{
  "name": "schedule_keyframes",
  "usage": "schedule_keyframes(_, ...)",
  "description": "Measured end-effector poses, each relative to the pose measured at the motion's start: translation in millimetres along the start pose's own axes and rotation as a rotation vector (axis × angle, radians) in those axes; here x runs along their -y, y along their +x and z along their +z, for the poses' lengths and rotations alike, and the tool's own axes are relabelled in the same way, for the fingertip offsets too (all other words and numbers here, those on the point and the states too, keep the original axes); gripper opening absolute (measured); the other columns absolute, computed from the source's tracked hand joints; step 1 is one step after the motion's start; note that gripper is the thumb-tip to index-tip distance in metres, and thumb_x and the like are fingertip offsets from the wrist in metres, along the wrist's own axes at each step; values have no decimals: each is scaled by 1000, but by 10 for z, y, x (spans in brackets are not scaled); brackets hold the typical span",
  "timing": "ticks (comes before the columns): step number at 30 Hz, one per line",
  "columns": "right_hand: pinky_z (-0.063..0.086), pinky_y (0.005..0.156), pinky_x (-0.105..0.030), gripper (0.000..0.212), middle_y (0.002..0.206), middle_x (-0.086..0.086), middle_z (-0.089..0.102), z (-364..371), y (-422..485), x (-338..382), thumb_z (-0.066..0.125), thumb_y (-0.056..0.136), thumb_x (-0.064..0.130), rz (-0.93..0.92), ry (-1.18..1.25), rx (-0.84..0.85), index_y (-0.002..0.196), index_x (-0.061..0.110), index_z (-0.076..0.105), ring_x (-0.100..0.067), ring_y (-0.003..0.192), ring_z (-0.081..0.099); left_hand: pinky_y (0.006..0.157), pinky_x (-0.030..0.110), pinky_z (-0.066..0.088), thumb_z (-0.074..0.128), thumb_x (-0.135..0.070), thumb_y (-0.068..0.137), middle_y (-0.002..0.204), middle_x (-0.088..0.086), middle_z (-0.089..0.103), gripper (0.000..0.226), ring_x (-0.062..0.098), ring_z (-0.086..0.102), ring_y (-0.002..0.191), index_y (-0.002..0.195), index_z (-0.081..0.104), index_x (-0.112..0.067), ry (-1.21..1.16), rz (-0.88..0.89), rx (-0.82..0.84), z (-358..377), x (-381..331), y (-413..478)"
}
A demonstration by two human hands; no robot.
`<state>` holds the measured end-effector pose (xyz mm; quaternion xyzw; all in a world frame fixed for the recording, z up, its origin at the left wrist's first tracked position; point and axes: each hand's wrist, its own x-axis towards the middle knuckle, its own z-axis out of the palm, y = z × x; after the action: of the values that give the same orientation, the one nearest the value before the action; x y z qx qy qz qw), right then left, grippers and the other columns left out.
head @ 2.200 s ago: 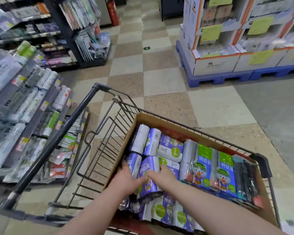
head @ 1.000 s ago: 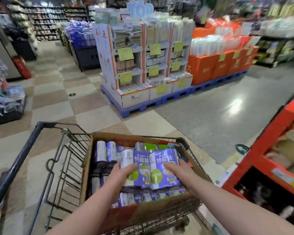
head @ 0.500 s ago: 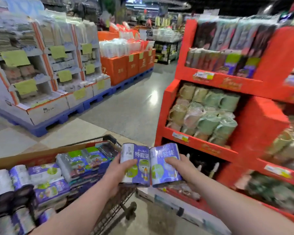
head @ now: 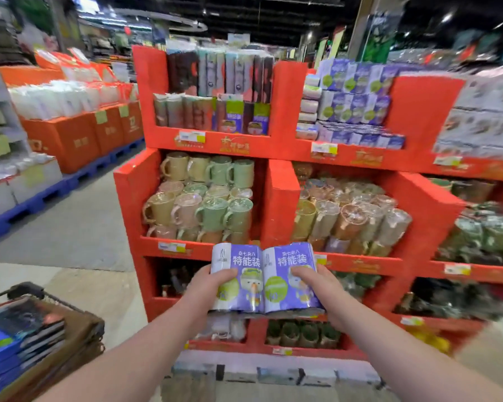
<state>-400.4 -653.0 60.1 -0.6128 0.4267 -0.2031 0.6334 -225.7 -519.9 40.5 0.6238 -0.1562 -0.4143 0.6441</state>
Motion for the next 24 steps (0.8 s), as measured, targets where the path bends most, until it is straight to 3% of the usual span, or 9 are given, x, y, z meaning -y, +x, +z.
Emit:
schedule_keyframes(1,58,66,-33,22,94,-7,73,-246,20,8,68,85,27,-4,13,-24,104,16,62,-23,72,70,87,46,55,72,-20,81,84,8,76,21,27,71,77,100,70,-12,7,7,18,226,6,56)
schedule_keyframes(3,58,73,-37,27,99,-9,73,-689,65,15,67,86,27,-18,14,-66,110,15,62,-24,77,71,94,54,50,74,-22,78,93,12,75,28,32,70,87,104,69,-13,19,0,59,666,3,130)
schedule_keyframes(8,56,64,-32,10,89,-9,71,-1551,76,50,64,90,21,-44,24,-151,94,13,63,-25,69,66,77,42,57,67,-12,87,97,17,74,20,30,70,79,106,67,-7,33,14,150,1618,6,221)
schedule_keyframes(12,54,85,-48,17,104,-15,71,-2008,121,62,70,82,30,-66,51,-169,91,16,68,-33,84,67,80,45,58,74,-18,82,99,14,73,35,31,71,85,113,64,-7,62,47,155,2085,16,314)
schedule_keyframes(16,52,92,-47,29,101,-6,71,-2288,244,136,70,83,39,-88,72,-177,102,16,67,-29,88,69,86,47,56,76,-23,80,102,11,73,35,31,70,93,111,64,-11,104,80,173,2396,-121,444)
schedule_keyframes(18,53,92,-45,50,105,-4,72,-2419,331,197,72,75,52,-117,94,-184,110,17,65,-26,93,70,90,48,54,80,-33,73,104,8,73,44,32,68,98,110,65,-15,133,106,206,2551,-235,542)
schedule_keyframes(20,57,84,-40,70,106,-5,73,-2575,430,267,76,63,61,-125,106,-199,116,16,63,-24,90,72,92,52,52,83,-47,54,105,6,73,67,31,68,99,112,65,-19,158,119,245,2725,-330,692)
schedule_keyframes(22,58,67,-29,50,99,-8,74,-2739,525,368,72,79,46,-167,113,-227,113,11,64,-22,80,73,93,53,52,83,-45,54,105,6,73,67,31,69,98,113,66,-18,137,132,286,2922,-402,879)
schedule_keyframes(24,57,63,-28,40,99,-10,74,-2906,626,484,67,87,36,-187,117,-277,115,8,63,-26,81,72,94,53,51,84,-42,59,106,6,73,65,31,68,99,115,64,-17,133,142,322,3137,-502,1051)
